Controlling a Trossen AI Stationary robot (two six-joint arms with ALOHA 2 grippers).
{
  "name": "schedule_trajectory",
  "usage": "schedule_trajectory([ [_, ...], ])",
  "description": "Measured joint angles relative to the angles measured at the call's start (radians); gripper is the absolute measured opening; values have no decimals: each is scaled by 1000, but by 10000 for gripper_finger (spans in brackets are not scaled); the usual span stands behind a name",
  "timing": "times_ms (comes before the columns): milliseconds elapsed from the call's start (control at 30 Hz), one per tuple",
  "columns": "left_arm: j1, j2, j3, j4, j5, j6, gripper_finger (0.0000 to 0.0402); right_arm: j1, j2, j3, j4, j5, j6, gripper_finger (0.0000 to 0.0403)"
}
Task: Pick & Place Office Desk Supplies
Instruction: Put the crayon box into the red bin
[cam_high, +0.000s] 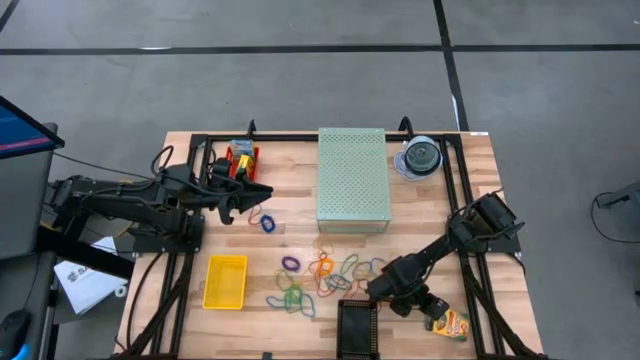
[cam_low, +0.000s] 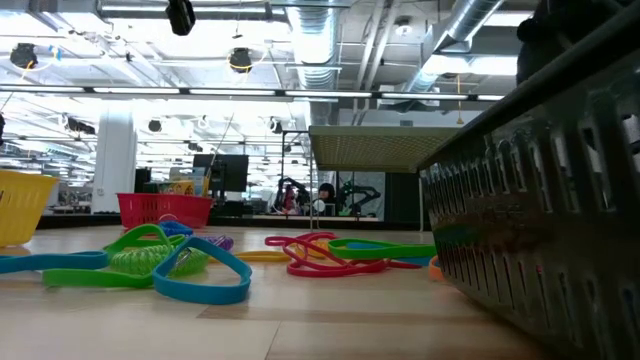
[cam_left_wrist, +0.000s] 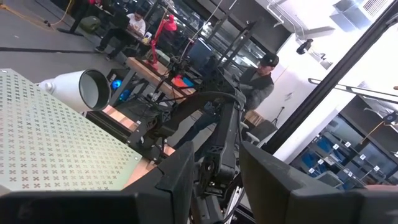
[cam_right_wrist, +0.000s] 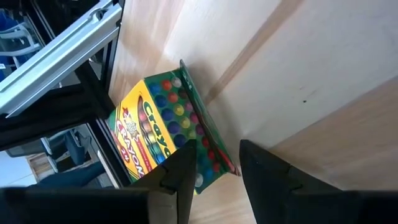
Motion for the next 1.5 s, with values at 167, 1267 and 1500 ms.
schedule_trajectory([
  [167, 0, 0, 0, 0, 0, 0, 122, 0, 0, 0, -3, 4, 1, 96],
  [1267, 0, 0, 0, 1, 0, -2, 122, -42, 2, 338, -302, 328, -41, 0],
  [1500, 0, 0, 0, 0, 1, -2, 122, -72, 2, 419, -432, 337, -52, 0],
])
